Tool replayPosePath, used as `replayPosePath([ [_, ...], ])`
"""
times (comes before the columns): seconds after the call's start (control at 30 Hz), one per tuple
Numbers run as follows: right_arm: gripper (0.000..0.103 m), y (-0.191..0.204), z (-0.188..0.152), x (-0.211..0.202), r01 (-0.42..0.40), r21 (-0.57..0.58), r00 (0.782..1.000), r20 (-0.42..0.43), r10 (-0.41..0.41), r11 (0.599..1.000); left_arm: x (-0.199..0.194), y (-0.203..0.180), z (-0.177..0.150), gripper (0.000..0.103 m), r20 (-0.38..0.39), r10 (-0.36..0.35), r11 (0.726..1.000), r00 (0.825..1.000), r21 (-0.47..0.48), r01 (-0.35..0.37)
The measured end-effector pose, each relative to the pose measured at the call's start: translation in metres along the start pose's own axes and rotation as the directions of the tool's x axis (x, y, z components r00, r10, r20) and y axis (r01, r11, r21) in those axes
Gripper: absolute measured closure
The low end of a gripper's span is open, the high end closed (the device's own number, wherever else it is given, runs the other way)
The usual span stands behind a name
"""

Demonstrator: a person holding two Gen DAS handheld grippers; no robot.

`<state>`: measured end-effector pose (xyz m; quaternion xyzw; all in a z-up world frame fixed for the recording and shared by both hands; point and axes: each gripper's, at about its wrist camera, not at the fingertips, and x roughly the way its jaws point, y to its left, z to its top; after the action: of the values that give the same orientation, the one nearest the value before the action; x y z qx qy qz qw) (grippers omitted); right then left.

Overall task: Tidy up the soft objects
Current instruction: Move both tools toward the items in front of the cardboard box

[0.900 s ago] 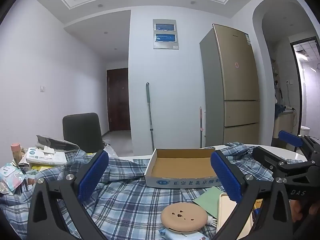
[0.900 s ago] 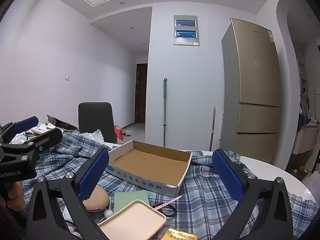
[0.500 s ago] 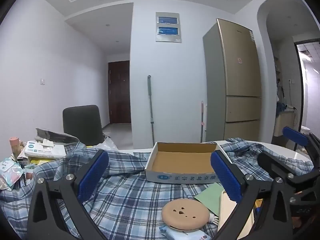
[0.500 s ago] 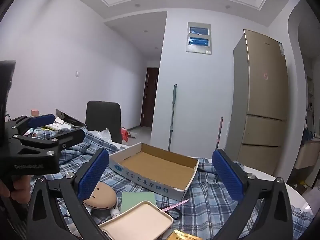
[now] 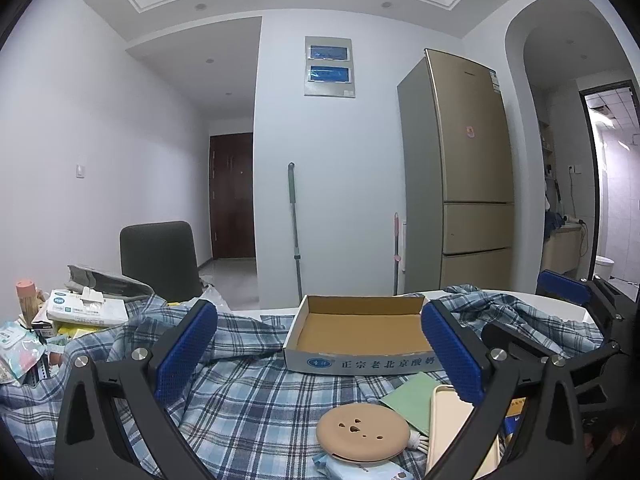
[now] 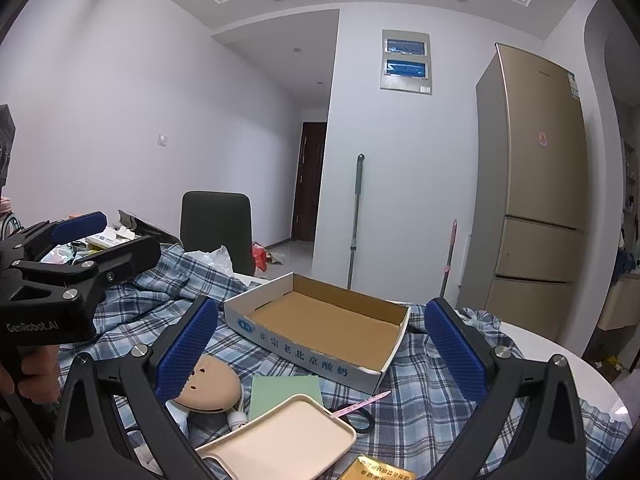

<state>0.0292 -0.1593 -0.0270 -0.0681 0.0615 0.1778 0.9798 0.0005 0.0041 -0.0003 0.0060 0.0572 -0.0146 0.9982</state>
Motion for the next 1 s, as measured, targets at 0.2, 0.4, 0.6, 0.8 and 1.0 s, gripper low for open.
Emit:
replayPosePath([
  [0.2,0.000,0.000,0.000,0.001,0.006,-0.004,1.000,-0.014,-0.006,1.000,0.004,0.004,0.000,0.000,-0.025,0.008,1.000,1.000,-0.020,-0.009],
  [0.4,0.000,-0.003,0.000,0.001,0.003,0.011,1.000,-0.017,-0.003,1.000,0.010,0.009,-0.001,0.000,-0.058,0.016,0.999,0.998,-0.043,-0.019],
  [0.6,0.000,-0.002,0.000,0.001,0.026,0.005,1.000,-0.015,-0.026,1.000,0.011,0.005,-0.001,0.000,-0.055,0.012,1.000,0.998,-0.019,-0.013],
  [0.8,0.000,0.000,0.001,0.000,0.021,0.002,1.000,-0.014,-0.021,1.000,0.014,0.007,-0.002,0.000,-0.066,0.020,0.999,0.998,-0.023,-0.022],
  [1.0,0.000,-0.002,0.001,0.001,0.019,0.007,1.000,-0.024,-0.019,1.000,0.023,0.000,-0.003,0.000,-0.099,0.050,0.999,0.994,0.012,-0.049],
])
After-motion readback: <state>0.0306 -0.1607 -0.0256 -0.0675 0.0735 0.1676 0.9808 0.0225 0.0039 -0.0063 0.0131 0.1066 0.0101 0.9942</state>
